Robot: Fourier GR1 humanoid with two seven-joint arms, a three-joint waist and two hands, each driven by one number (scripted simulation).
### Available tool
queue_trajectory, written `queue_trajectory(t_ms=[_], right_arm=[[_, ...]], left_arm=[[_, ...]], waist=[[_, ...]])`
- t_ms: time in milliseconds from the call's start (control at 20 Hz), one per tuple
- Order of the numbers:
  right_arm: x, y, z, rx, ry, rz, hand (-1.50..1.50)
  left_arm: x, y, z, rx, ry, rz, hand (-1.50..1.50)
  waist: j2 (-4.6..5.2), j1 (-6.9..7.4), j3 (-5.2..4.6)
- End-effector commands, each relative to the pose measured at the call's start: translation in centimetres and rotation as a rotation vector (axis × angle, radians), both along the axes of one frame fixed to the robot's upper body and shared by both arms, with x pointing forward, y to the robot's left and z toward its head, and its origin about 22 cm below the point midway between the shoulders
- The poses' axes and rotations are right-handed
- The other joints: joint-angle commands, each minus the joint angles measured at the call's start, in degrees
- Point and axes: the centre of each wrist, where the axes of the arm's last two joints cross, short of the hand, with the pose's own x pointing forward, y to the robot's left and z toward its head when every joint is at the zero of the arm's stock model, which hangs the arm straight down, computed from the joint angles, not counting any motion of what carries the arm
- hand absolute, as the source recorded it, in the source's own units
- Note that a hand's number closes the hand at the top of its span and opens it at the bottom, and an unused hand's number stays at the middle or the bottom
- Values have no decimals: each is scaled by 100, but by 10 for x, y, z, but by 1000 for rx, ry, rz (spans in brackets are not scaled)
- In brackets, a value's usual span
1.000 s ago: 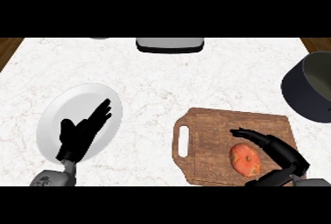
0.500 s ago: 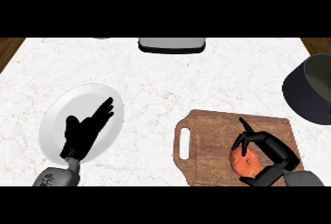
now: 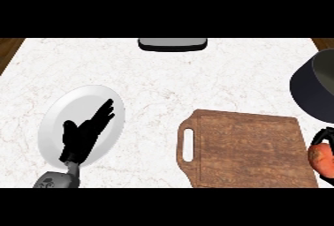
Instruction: Pick the squash from the cutting board and place it in the pot
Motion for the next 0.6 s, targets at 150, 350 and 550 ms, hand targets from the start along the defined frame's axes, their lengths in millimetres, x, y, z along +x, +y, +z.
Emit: queue_trajectory(t_ms=[150,350,550], right_arm=[[-16,-72,67,61,-146,4,150],[-21,-90,96,32,-208,-14,150],[-24,-97,108,-5,-274,-28,150]], left_arm=[[-1,0,-3,-11,11,5,0],[0,-1,-3,-3,13,-2,0],[-2,-3,-4,2,26,-17,0]], waist=[[68,17,59],[46,-3,58],[42,31,63]])
